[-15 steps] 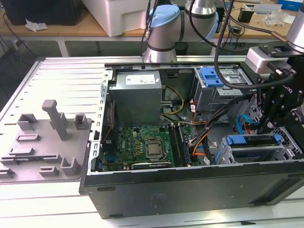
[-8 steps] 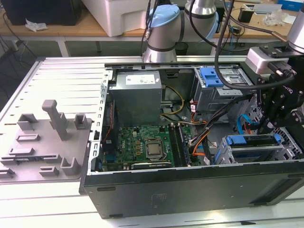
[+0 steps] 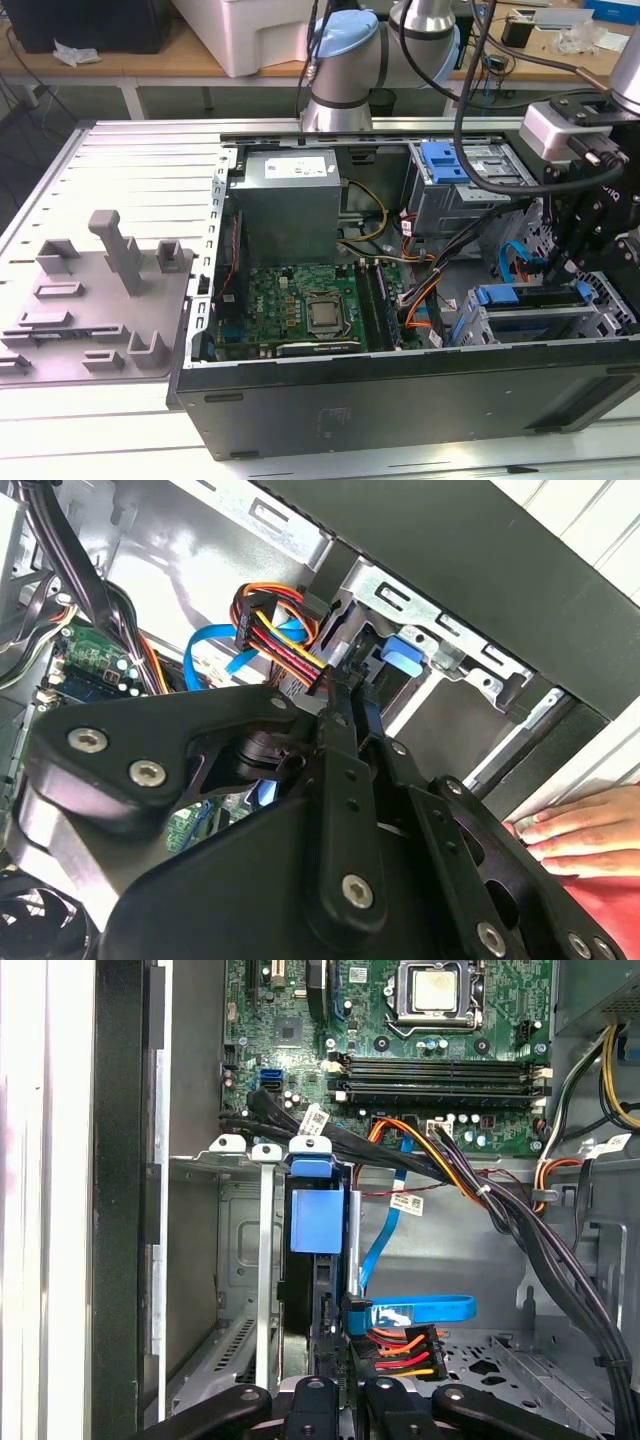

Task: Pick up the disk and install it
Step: 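Insert the first disk wire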

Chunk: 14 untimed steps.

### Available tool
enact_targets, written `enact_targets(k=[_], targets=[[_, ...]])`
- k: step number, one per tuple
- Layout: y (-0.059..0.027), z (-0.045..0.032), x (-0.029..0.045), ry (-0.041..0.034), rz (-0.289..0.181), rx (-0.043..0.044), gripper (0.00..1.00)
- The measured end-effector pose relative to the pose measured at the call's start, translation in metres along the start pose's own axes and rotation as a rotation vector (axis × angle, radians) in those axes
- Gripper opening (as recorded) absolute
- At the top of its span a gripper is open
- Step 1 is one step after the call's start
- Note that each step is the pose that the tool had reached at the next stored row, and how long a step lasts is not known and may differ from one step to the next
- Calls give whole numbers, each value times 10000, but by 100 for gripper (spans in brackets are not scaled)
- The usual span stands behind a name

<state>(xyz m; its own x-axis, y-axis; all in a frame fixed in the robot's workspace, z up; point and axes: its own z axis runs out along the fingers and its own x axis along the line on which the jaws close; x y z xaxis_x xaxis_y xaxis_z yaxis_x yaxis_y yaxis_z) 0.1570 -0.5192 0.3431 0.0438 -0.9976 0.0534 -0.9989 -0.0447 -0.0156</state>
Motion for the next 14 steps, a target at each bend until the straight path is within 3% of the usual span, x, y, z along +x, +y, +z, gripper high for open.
enact_targets(k=[5, 14], targets=[[0, -5, 10, -34, 12, 1, 17], [17, -6, 21, -30, 172, -7, 17]])
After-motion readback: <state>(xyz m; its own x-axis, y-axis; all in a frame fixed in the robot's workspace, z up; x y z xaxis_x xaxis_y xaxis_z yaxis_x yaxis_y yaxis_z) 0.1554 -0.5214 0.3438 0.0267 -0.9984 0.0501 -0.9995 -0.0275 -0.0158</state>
